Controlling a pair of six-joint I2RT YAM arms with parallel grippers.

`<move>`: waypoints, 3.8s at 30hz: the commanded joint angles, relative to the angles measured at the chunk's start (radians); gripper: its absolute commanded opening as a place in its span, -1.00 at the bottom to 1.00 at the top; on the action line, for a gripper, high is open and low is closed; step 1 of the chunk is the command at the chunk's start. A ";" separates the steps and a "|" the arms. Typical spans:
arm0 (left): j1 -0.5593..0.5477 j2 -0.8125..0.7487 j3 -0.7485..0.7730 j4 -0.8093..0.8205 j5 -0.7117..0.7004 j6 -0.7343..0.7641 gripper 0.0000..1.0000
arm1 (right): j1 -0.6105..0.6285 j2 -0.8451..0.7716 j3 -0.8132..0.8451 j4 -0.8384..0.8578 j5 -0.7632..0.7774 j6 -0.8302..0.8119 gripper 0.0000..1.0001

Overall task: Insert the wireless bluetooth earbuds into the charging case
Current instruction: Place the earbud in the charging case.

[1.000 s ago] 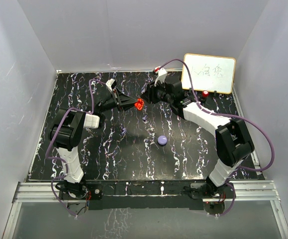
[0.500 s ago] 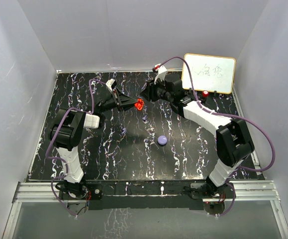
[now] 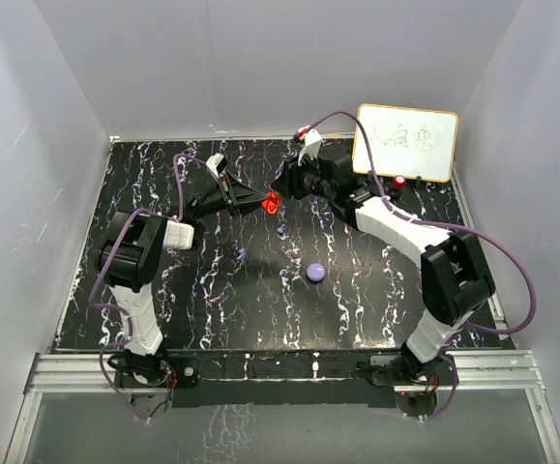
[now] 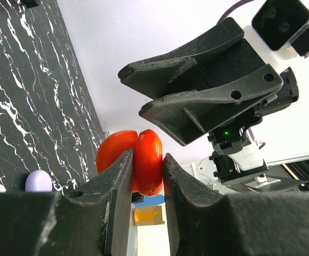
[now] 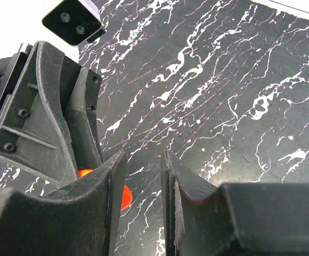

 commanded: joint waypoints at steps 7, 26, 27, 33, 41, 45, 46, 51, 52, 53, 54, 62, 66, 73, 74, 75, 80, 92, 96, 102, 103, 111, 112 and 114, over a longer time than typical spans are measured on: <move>-0.005 0.014 0.027 0.103 -0.002 0.010 -1.00 | 0.017 -0.060 0.034 0.015 -0.001 -0.020 -0.40; -0.006 0.021 0.030 0.121 -0.011 -0.003 -1.00 | 0.022 -0.070 0.002 0.011 0.022 -0.021 -0.40; -0.006 0.021 0.031 0.121 -0.011 -0.003 -1.00 | 0.022 -0.069 0.002 0.010 0.022 -0.020 -0.40; -0.005 0.009 0.037 0.114 -0.011 -0.002 -1.00 | 0.021 -0.066 0.000 0.003 0.021 -0.022 -0.40; -0.006 0.000 0.046 0.102 -0.011 0.001 -1.00 | 0.024 -0.063 -0.005 0.000 0.018 -0.022 -0.40; -0.006 -0.002 0.047 0.101 -0.012 0.000 -1.00 | 0.025 -0.063 -0.007 -0.002 0.018 -0.022 -0.40; -0.005 -0.003 0.047 0.102 -0.012 0.000 -1.00 | 0.025 -0.063 -0.007 -0.002 0.018 -0.022 -0.40; -0.005 -0.006 0.051 0.098 -0.013 0.000 -1.00 | 0.025 -0.065 -0.007 -0.006 0.022 -0.023 -0.40; -0.005 -0.008 0.051 0.098 -0.013 0.000 -1.00 | 0.025 -0.065 -0.007 -0.008 0.023 -0.024 -0.40; -0.005 -0.008 0.052 0.097 -0.013 0.002 -1.00 | 0.025 -0.066 -0.007 -0.009 0.024 -0.025 -0.40; -0.005 -0.010 0.053 0.095 -0.013 0.002 -1.00 | 0.025 -0.066 -0.009 -0.010 0.025 -0.025 -0.40; -0.006 -0.008 0.062 0.086 -0.015 0.006 -1.00 | 0.025 -0.078 -0.019 -0.016 0.030 -0.025 -0.40; -0.005 -0.004 0.068 0.080 -0.017 0.008 -1.00 | 0.024 -0.087 -0.028 -0.017 0.030 -0.025 -0.40; -0.006 0.003 0.080 0.077 -0.018 0.008 -1.00 | 0.027 -0.104 -0.039 -0.023 0.032 -0.026 -0.40; -0.005 0.005 0.081 0.075 -0.018 0.009 -1.00 | 0.027 -0.107 -0.039 -0.022 0.031 -0.026 -0.40; -0.005 0.005 0.082 0.074 -0.018 0.010 -1.00 | 0.027 -0.109 -0.041 -0.022 0.031 -0.026 -0.40; -0.006 0.007 0.085 0.072 -0.019 0.010 -1.00 | 0.027 -0.115 -0.041 -0.025 0.043 -0.028 -0.40; -0.005 0.000 0.059 0.081 -0.019 0.011 -1.00 | 0.025 -0.127 -0.030 -0.014 0.131 -0.020 -0.39; -0.006 0.003 0.053 0.088 -0.022 0.007 -1.00 | 0.025 -0.149 -0.044 -0.005 0.121 -0.022 -0.38; -0.005 0.007 0.053 0.083 -0.029 0.009 -1.00 | 0.027 -0.211 -0.090 0.012 0.075 -0.031 -0.38; -0.006 0.007 0.053 0.081 -0.031 0.010 -1.00 | 0.027 -0.219 -0.098 0.012 0.067 -0.032 -0.39; -0.005 0.007 0.059 0.066 -0.036 0.016 -1.00 | 0.036 -0.240 -0.122 0.001 0.032 -0.043 -0.39; -0.006 0.005 0.061 0.064 -0.036 0.017 -1.00 | 0.038 -0.237 -0.122 -0.001 0.031 -0.043 -0.39; -0.005 0.003 0.063 0.060 -0.036 0.020 -1.00 | 0.043 -0.230 -0.122 -0.002 0.029 -0.044 -0.39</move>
